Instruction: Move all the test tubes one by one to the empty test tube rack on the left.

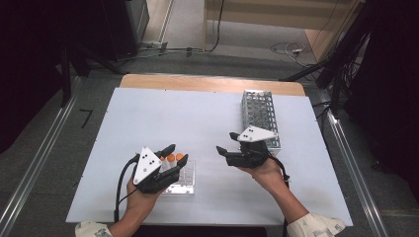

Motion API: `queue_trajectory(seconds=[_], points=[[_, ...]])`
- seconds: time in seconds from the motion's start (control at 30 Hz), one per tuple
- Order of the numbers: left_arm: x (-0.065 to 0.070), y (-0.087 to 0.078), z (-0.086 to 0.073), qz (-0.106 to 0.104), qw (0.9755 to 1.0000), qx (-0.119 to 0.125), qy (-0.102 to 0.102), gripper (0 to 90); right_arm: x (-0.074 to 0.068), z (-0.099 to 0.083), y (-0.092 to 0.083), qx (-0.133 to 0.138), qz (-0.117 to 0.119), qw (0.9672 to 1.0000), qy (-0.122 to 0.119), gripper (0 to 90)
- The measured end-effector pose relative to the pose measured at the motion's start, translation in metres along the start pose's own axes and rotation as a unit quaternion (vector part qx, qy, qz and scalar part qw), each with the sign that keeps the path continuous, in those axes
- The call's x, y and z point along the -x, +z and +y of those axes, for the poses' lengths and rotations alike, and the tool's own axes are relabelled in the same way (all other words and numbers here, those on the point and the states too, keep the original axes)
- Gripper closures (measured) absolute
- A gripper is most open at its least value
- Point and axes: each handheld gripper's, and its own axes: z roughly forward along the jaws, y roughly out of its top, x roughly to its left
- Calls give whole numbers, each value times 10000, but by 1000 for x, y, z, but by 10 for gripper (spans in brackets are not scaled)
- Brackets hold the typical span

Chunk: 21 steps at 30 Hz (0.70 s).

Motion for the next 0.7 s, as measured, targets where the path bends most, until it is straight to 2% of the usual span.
queue_trajectory(seconds=[0.17,0.3,0.47,0.7], points=[[-5,-6,6,99,9998,130,-79,398,1,-1,-1,24,-43,10000,39,324],[-13,-13,10,316,9992,200,-121,328,3,-2,-4,55,-130,9999,38,323],[-25,-24,12,541,9981,206,-222,243,9,-9,-13,90,-303,9994,124,322],[-43,-37,11,824,9959,215,-310,222,20,-22,-30,154,-685,9970,318,299]])
